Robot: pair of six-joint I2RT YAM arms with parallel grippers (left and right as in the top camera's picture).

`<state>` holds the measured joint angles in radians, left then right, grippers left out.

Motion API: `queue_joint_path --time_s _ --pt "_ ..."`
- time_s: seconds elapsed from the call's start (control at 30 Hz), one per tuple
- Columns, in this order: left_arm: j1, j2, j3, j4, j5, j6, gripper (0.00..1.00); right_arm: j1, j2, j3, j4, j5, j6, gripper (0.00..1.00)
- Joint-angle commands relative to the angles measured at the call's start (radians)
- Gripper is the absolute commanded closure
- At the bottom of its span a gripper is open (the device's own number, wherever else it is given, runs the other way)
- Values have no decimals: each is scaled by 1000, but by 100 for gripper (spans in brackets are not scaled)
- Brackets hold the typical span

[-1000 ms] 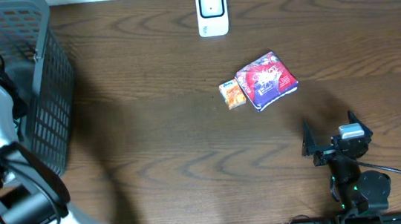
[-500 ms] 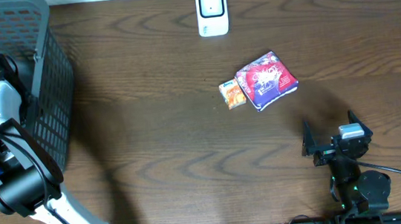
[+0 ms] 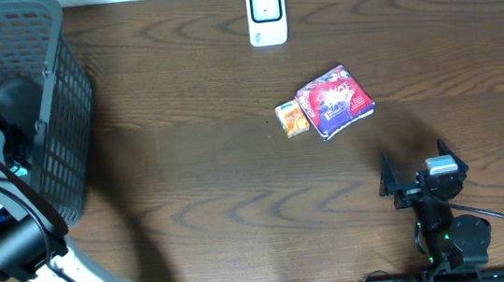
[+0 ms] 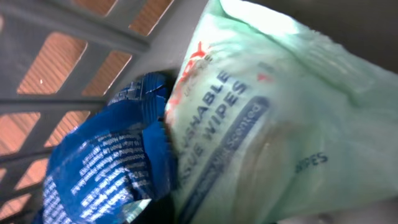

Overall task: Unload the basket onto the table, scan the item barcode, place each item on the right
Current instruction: 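Reach the left gripper into the basket and grasp the green wipes pack, then carry the green wipes with the left gripper and place them beside the Kleenex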

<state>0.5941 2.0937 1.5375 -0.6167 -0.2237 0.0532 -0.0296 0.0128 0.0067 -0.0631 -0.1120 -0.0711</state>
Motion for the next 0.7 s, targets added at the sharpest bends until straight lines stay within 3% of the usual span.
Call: queue_joint_path --time_s 0.0,0.1,0.2,0.47,0.67 --pt "-1 27 -30 -21 83 -15 92 -3 -4 0 -4 -5 -13 1" --pt "-6 -26 -29 -29 106 -49 92 -3 -4 0 -4 -5 -13 1" --pt "-13 -119 -18 -28 229 -69 93 -3 -4 0 -4 -6 -13 1" --pt "-20 -479 -15 32 607 -391 93 -3 -4 0 -4 -5 -13 1" --pt "-126 -706 -15 39 662 -526 93 -3 -4 0 -4 -5 -13 1"
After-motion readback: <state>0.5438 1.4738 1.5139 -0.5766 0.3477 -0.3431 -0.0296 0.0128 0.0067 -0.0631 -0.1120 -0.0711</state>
